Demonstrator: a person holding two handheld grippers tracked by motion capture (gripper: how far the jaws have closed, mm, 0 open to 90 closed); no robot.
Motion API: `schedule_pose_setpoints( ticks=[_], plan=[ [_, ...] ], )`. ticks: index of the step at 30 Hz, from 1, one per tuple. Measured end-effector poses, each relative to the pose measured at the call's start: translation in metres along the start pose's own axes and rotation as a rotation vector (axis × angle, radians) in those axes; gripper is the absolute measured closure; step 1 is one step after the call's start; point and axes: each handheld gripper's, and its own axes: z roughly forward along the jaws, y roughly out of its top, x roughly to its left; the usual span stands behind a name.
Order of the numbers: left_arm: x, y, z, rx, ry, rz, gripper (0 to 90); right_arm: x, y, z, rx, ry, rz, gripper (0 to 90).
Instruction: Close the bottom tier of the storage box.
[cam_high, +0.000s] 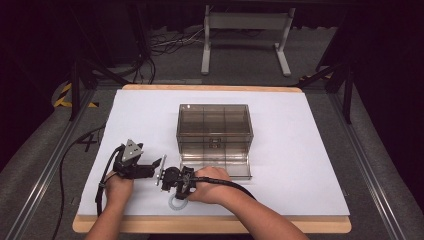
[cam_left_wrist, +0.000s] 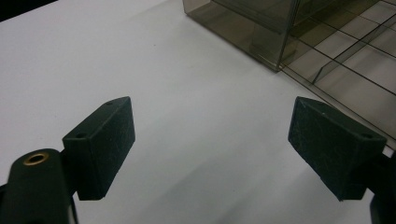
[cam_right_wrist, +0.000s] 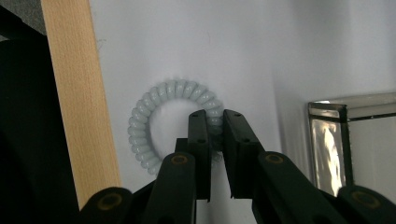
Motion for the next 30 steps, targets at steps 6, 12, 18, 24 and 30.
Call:
schedule_pose_setpoints(
  ticks=[6, 12, 18, 24, 30],
  plan=[
    [0.0, 0.0, 0.001, 0.002, -0.002, -0.003, 15.6, 0.0, 0.0, 0.0, 0.002, 0.005, 0.007, 82.5],
    [0.0, 0.0, 0.001, 0.001, -0.002, -0.002, 15.6, 0.001, 0.001, -0.001, 0.001, -0.009, -0.009, 82.5],
    [0.0, 0.0, 0.001, 0.003, -0.002, 0.0, 15.6, 0.001, 0.0, -0.007, -0.016, -0.014, -0.009, 82.6],
    [0.001, -0.001, 0.001, 0.004, -0.004, -0.003, 15.6, 0.002, -0.003, -0.017, -0.025, -0.022, -0.005, 82.6],
    [0.001, -0.001, 0.001, 0.002, -0.003, -0.004, 15.6, 0.0, -0.006, -0.027, -0.05, -0.034, -0.009, 82.6]
  ],
)
